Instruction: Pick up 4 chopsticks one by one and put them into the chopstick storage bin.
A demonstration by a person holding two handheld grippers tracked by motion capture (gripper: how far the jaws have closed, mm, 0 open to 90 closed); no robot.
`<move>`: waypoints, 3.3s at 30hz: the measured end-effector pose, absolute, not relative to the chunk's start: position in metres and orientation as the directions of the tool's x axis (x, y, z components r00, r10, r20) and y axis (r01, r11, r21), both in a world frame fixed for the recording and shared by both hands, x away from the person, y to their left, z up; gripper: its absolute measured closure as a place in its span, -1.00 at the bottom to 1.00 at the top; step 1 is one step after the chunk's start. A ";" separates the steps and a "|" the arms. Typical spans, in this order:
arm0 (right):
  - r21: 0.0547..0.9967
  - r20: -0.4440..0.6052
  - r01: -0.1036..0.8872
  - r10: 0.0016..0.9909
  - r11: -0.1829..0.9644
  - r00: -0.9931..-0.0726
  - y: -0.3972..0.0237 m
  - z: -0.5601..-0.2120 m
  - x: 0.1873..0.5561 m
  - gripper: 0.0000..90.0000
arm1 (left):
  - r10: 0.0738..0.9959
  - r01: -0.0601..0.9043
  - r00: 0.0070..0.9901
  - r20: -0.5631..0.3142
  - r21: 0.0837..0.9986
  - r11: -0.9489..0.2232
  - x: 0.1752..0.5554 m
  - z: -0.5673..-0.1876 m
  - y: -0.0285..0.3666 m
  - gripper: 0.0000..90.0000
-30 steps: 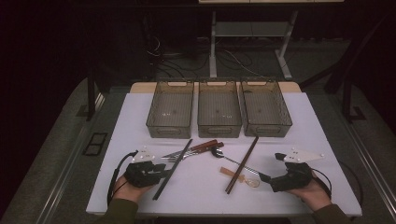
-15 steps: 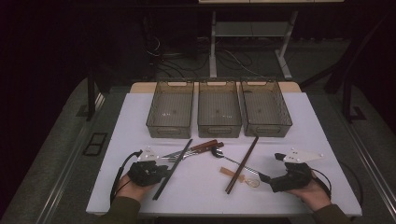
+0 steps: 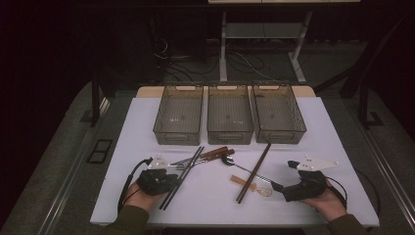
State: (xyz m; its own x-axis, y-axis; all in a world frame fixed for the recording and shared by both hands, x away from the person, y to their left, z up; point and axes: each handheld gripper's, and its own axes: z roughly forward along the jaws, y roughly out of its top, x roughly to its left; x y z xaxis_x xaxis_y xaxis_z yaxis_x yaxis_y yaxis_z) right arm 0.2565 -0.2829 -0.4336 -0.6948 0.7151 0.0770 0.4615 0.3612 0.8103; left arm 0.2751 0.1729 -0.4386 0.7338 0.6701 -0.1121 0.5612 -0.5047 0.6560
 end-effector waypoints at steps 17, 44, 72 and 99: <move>0.809 0.075 0.462 0.715 0.364 -0.695 -0.282 -0.434 0.256 -0.97 | 0.703 0.581 0.707 -0.081 0.634 -0.511 0.276 -0.439 0.165 0.80; 0.815 0.095 0.466 0.714 0.345 -0.694 -0.283 -0.433 0.257 -0.97 | 0.732 0.581 0.678 -0.069 0.660 -0.476 0.277 -0.429 0.172 0.89; 0.826 0.144 0.486 0.727 0.286 -0.672 -0.289 -0.438 0.259 -0.97 | 0.669 0.509 0.737 -0.099 0.732 -0.452 0.291 -0.413 0.184 0.89; 0.826 0.127 0.476 0.724 0.301 -0.678 -0.287 -0.439 0.260 -0.97 | 0.637 0.454 0.761 -0.124 0.803 -0.386 0.311 -0.393 0.170 0.89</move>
